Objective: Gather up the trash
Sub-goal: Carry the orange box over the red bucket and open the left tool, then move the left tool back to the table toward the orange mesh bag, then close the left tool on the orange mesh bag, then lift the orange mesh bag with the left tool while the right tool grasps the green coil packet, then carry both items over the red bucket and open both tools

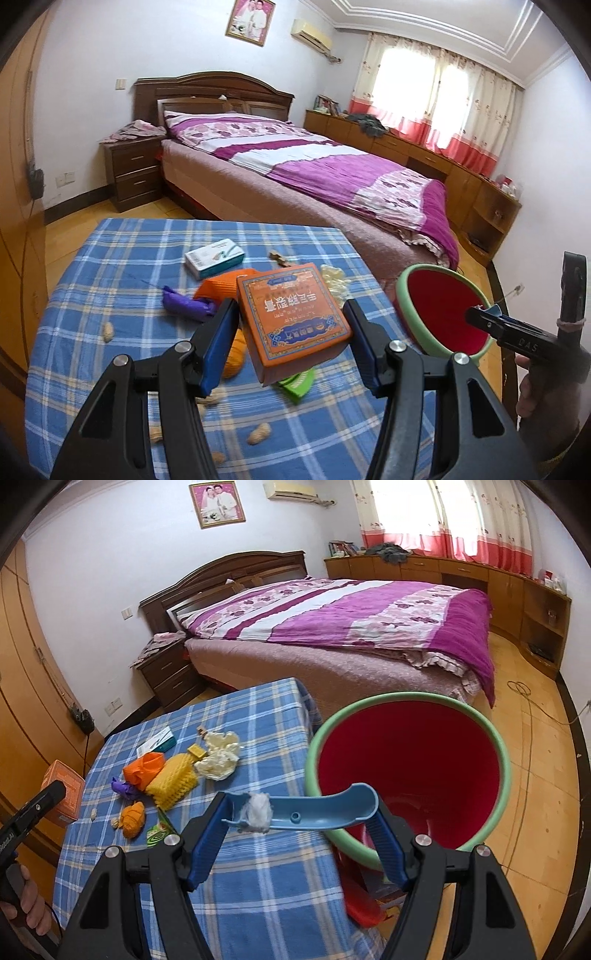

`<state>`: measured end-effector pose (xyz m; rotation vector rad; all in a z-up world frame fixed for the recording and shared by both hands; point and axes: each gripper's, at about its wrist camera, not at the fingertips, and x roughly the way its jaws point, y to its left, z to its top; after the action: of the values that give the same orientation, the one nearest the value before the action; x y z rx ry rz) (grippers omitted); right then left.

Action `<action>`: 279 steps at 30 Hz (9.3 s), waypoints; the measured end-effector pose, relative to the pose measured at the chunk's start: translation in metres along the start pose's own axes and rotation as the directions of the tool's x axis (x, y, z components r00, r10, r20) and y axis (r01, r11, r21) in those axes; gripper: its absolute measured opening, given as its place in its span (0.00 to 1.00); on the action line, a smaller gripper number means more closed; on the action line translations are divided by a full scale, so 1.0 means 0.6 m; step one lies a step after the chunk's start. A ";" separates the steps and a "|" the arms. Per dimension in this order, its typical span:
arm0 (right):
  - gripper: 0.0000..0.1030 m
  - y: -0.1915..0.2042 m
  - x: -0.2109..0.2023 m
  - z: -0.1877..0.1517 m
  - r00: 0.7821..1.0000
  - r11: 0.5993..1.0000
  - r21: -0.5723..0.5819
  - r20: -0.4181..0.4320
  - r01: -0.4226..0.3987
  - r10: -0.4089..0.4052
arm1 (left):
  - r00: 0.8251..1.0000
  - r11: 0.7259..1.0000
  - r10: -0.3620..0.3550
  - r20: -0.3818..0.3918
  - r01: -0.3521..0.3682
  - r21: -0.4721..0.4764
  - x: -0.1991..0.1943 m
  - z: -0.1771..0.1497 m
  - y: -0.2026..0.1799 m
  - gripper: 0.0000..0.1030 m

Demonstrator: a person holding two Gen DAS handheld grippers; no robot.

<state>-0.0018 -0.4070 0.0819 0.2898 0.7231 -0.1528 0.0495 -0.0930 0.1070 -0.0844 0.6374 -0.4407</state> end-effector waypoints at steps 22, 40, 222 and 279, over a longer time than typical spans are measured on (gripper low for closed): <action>0.73 -0.143 0.027 0.010 0.997 0.991 0.110 -0.026 0.070 -0.067 | 0.992 0.983 -0.104 -0.066 0.112 0.143 0.107 0.018 -0.156 0.58; 0.82 -0.231 0.065 0.005 0.996 0.977 0.194 -0.043 0.086 -0.079 | 0.974 0.954 -0.166 -0.153 0.198 0.225 0.217 0.007 -0.275 0.58; 0.57 0.219 0.148 -0.114 0.972 0.978 -0.068 -0.140 -0.197 0.186 | 0.972 0.968 0.185 -0.143 -0.205 -0.144 0.050 -0.090 0.143 0.37; 0.58 -0.225 0.011 -0.027 0.990 0.929 0.367 0.111 0.038 -0.084 | 0.946 0.927 -0.175 -0.274 0.252 0.278 0.229 -0.027 -0.321 0.37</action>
<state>-0.0391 -0.5302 0.0377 0.6084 0.5765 -0.3642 0.0665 -0.3245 0.0577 0.2054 0.7977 -0.7686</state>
